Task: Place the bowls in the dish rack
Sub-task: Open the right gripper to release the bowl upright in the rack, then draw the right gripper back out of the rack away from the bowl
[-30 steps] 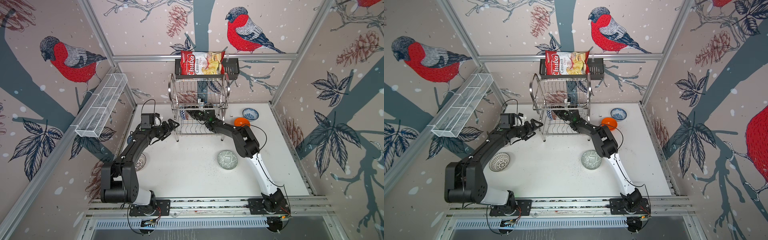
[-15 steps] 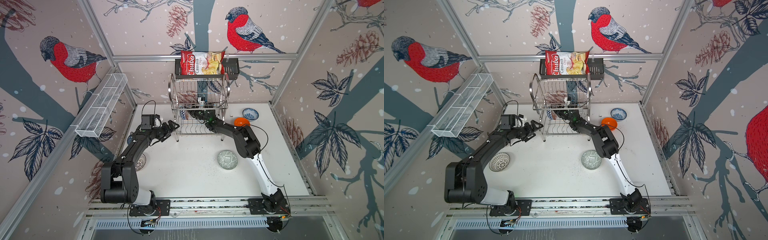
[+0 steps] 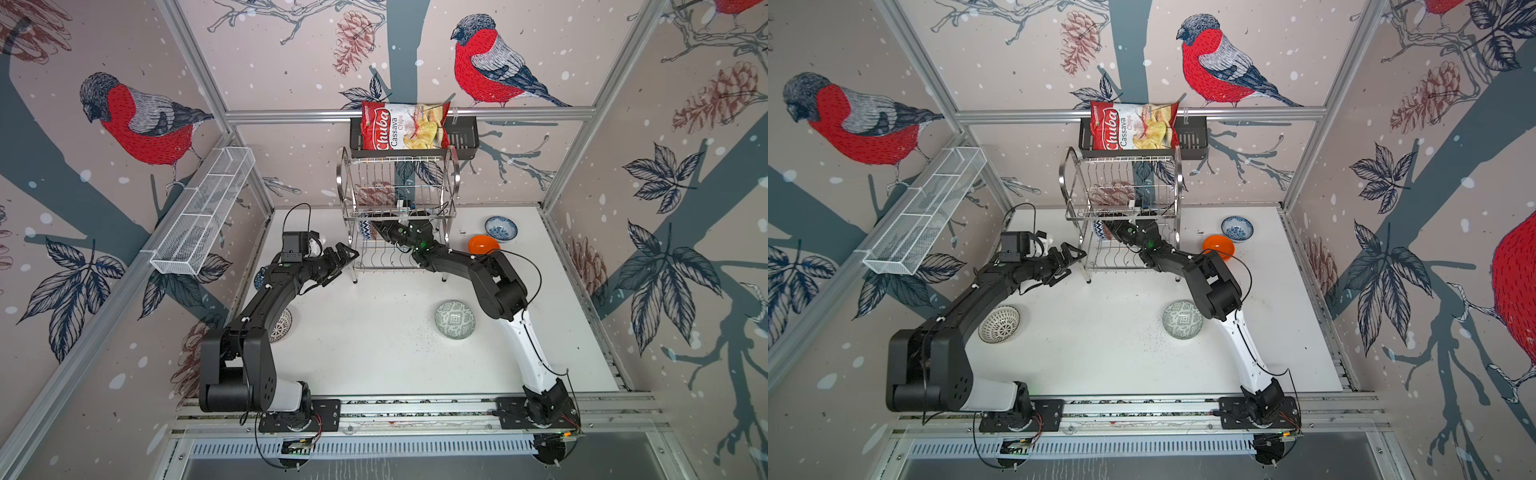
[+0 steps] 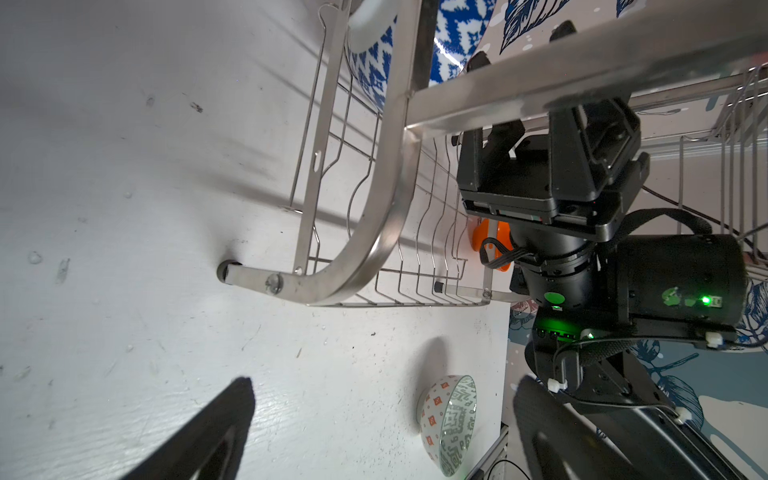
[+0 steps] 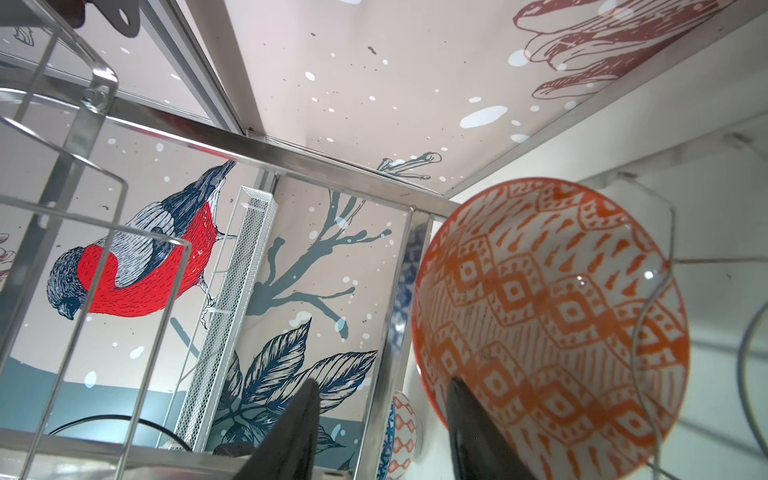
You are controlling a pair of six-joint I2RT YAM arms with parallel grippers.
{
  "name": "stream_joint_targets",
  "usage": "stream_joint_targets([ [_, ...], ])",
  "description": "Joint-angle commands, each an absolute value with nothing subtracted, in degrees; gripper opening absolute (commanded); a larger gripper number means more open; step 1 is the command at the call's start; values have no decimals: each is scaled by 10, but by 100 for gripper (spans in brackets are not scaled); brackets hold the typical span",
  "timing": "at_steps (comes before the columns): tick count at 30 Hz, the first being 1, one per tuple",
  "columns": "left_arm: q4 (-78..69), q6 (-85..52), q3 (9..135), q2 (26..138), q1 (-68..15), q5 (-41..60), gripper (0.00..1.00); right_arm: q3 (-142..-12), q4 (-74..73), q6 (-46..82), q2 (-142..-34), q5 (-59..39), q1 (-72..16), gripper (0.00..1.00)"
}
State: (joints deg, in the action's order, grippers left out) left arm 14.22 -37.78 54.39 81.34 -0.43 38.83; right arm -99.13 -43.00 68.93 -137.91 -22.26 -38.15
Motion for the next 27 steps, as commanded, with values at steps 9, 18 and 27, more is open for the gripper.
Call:
stream_joint_targets([
  [9, 126, -386, 529, 796, -2, 388, 98, -906, -501, 694, -1326, -199, -388, 65],
  [18, 126, -388, 520, 786, -2, 388, 98, -843, -527, 697, -1290, -175, -397, 81],
  [27, 124, -388, 512, 782, -3, 388, 97, -811, -533, 698, -1272, -166, -401, 100],
])
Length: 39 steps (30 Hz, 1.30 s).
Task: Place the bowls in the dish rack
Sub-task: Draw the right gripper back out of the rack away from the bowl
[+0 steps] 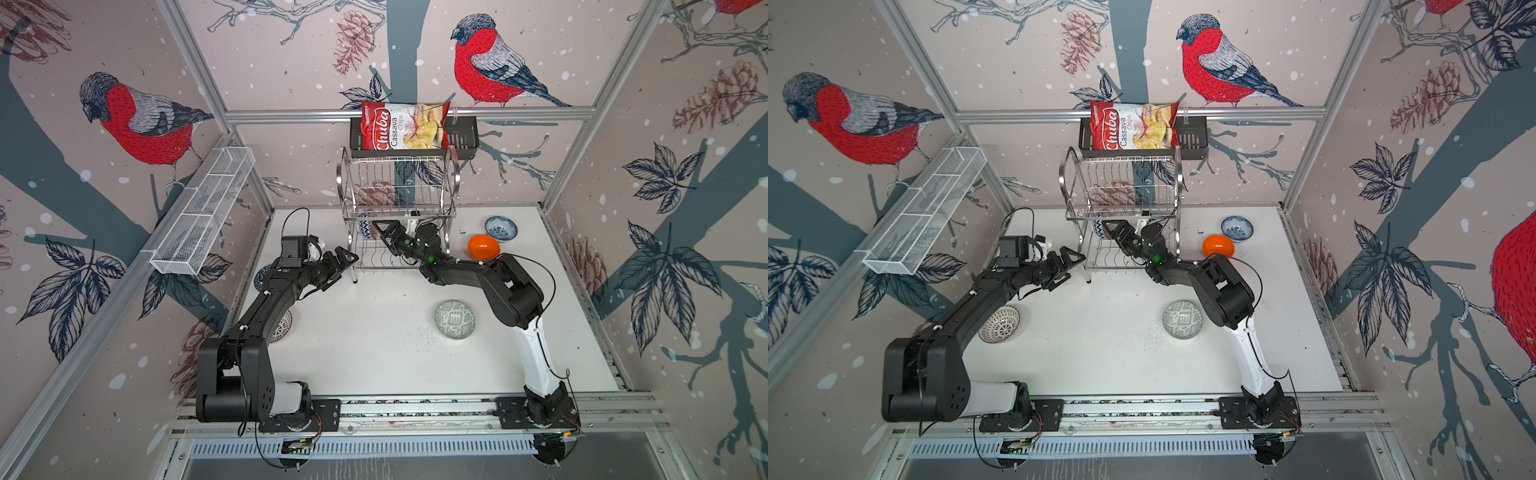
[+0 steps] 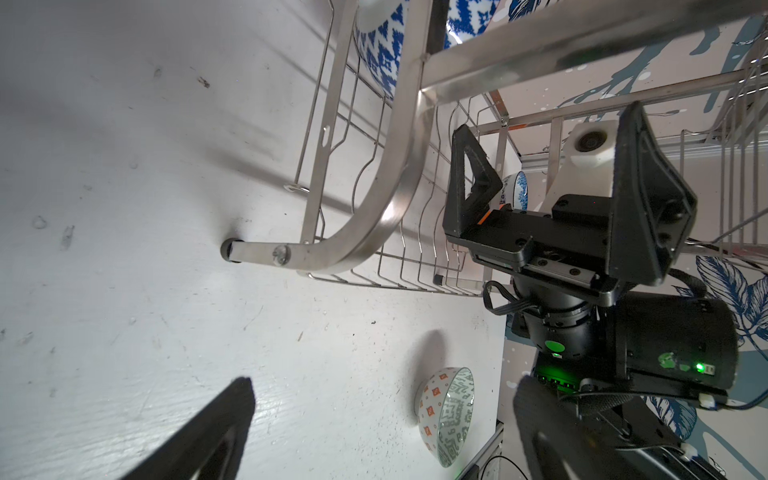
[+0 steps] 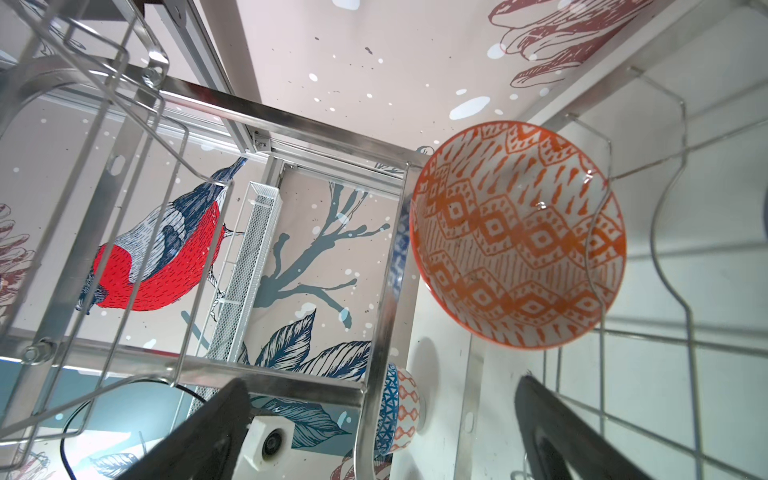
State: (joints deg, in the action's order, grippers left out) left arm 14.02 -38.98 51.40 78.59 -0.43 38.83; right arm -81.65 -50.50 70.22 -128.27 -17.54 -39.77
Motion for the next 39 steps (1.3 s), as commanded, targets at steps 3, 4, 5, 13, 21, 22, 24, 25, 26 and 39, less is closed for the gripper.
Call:
stream_joint_targets([
  [3, 124, -387, 509, 782, -2, 388, 98, -804, -533, 699, -1269, -164, -403, 100],
  [4, 123, -387, 510, 782, -2, 388, 98, -802, -533, 699, -1267, -163, -404, 100],
  [5, 122, -387, 510, 782, -2, 388, 97, -799, -534, 700, -1266, -162, -405, 100],
  [13, 127, -384, 517, 785, -2, 384, 97, -789, -533, 703, -1266, -166, -410, 100],
  [21, 133, -378, 522, 782, -2, 376, 98, -774, -535, 707, -1259, -172, -419, 100],
  [22, 134, -377, 522, 781, -2, 375, 98, -772, -536, 707, -1258, -173, -421, 100],
  [24, 138, -374, 526, 782, -3, 373, 97, -764, -540, 707, -1255, -173, -421, 100],
  [25, 139, -373, 527, 782, -2, 373, 98, -761, -542, 707, -1254, -172, -423, 100],
  [26, 139, -373, 528, 782, -2, 373, 98, -758, -542, 707, -1252, -172, -423, 100],
  [39, 142, -373, 530, 788, -2, 370, 98, -720, -529, 655, -1214, -183, -425, 100],
])
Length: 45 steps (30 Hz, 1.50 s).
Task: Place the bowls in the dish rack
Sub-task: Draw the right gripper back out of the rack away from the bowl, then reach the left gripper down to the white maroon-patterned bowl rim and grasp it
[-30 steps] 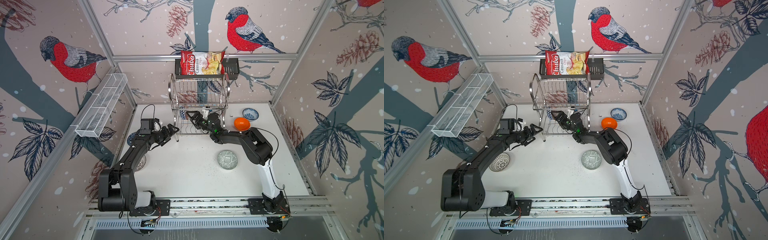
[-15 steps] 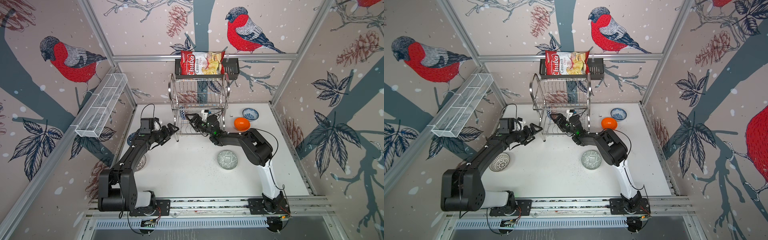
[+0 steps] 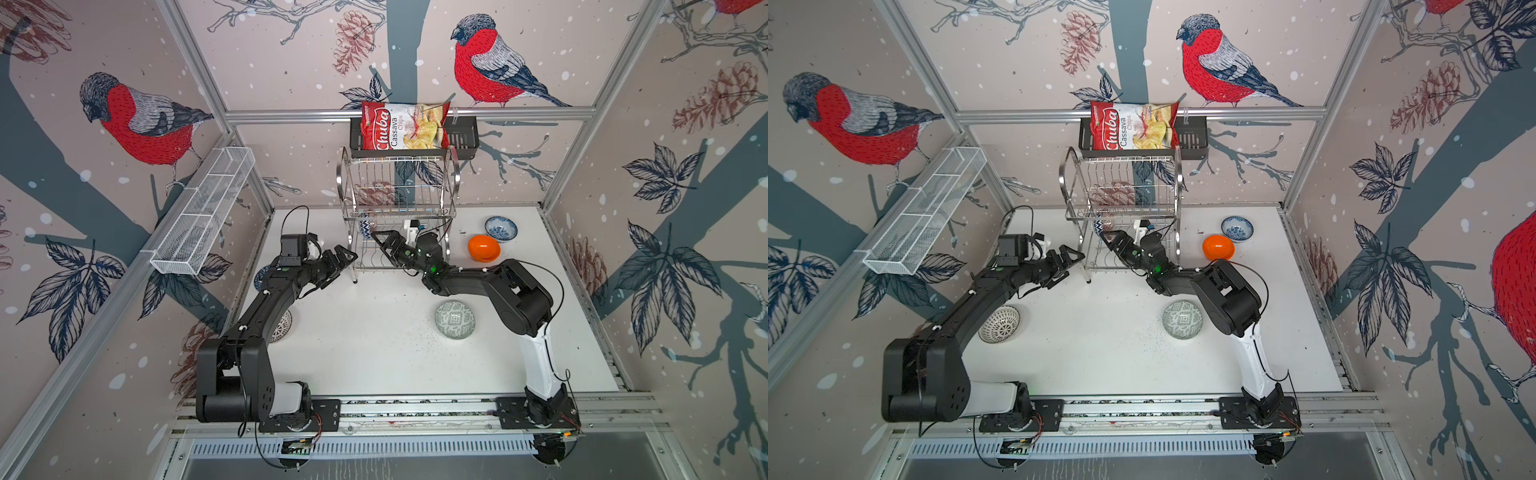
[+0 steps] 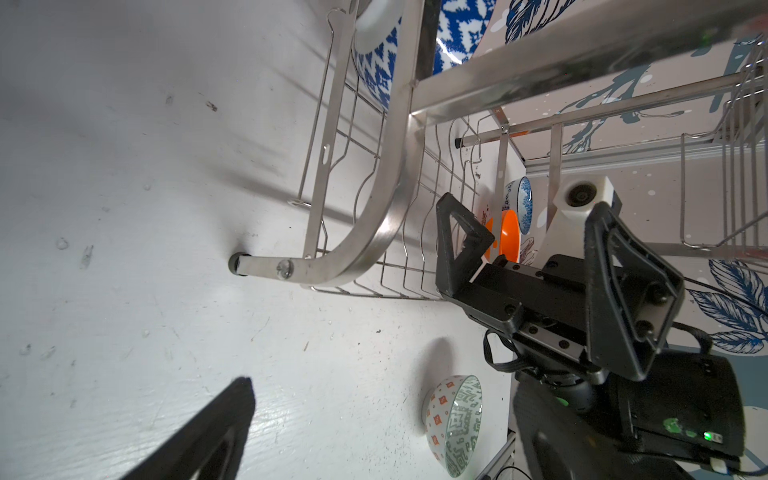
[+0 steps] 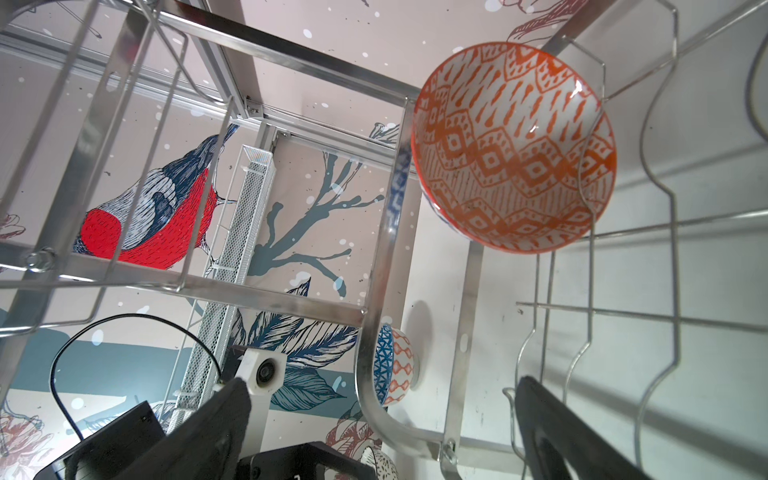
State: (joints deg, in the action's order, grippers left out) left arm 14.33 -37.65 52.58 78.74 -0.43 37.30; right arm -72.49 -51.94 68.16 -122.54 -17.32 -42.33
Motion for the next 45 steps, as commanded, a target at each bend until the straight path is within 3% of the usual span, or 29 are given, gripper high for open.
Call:
stream_joint_targets([
  [1, 143, -372, 530, 788, -2, 368, 98, -717, -526, 650, -1209, -183, -425, 100],
  [11, 154, -378, 536, 784, -2, 334, 98, -678, -428, 544, -1136, -176, -431, 100],
  [23, 336, -357, 620, 818, -2, 184, 98, -727, -94, 309, -1050, -63, -452, 100],
  [31, 419, -336, 627, 786, -4, 131, 97, -674, -48, 290, -967, 79, -478, 100],
  [36, 486, -336, 638, 772, 4, 18, 98, -656, 14, 337, -936, 107, -483, 100],
  [40, 510, -316, 653, 772, 12, -11, 98, -619, -18, 331, -894, 109, -482, 99],
  [45, 566, -291, 662, 794, 15, -35, 97, -587, -7, 362, -851, 181, -492, 100],
])
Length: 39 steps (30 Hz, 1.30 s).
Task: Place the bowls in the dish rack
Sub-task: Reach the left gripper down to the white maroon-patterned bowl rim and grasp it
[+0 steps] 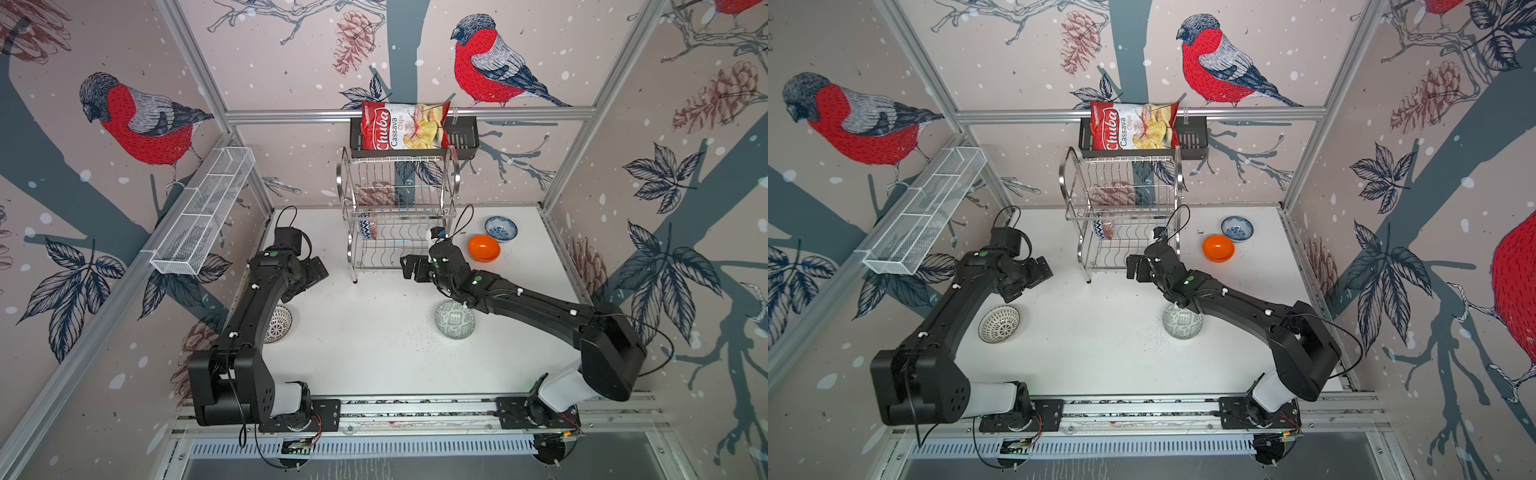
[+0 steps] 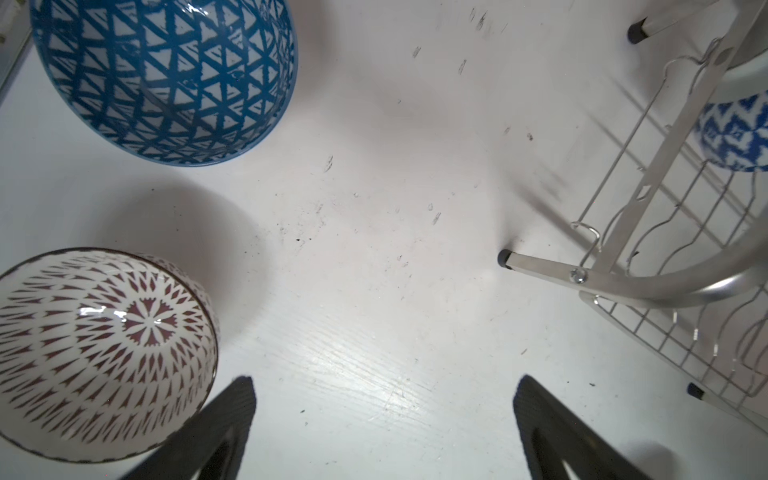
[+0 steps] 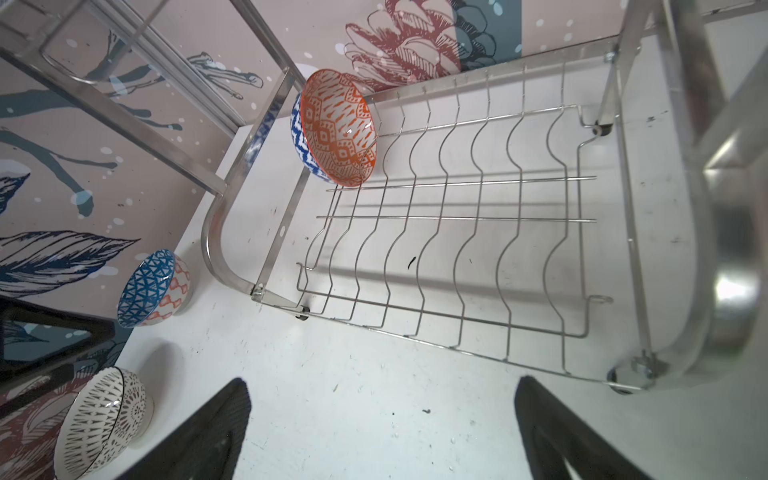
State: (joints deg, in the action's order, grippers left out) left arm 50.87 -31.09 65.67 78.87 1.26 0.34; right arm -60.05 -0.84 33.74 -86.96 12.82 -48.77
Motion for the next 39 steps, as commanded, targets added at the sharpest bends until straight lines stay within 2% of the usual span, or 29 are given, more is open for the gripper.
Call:
stream_joint_targets([
  [1, 572, -290, 658, 792, 16, -42, 97, -576, -15, 362, -841, 187, -495, 99],
  [5, 573, -292, 626, 774, 34, -64, 97, -540, -71, 337, -817, 158, -497, 99],
  [9, 543, -287, 584, 771, 74, -45, 93, -560, -55, 315, -839, 141, -504, 100],
  [12, 510, -280, 562, 778, 90, -45, 81, -572, -44, 298, -856, 141, -511, 100],
  [17, 478, -269, 557, 807, 98, -39, 71, -586, -38, 278, -874, 142, -518, 99],
  [22, 466, -262, 552, 849, 99, -47, 51, -597, -24, 275, -883, 145, -516, 100],
  [24, 463, -254, 557, 867, 101, -42, 38, -594, -24, 276, -879, 153, -515, 100],
  [27, 458, -248, 561, 886, 100, -47, 34, -584, -32, 279, -870, 159, -510, 100],
  [28, 457, -246, 561, 891, 100, -48, 29, -582, -33, 281, -868, 160, -508, 99],
  [30, 459, -241, 565, 899, 100, -48, 25, -581, -28, 287, -867, 163, -504, 99],
  [34, 465, -231, 569, 898, 100, -38, 0, -582, -14, 300, -872, 157, -493, 99],
  [39, 461, -241, 546, 861, 98, 14, 0, -593, -5, 301, -880, 147, -487, 100],
])
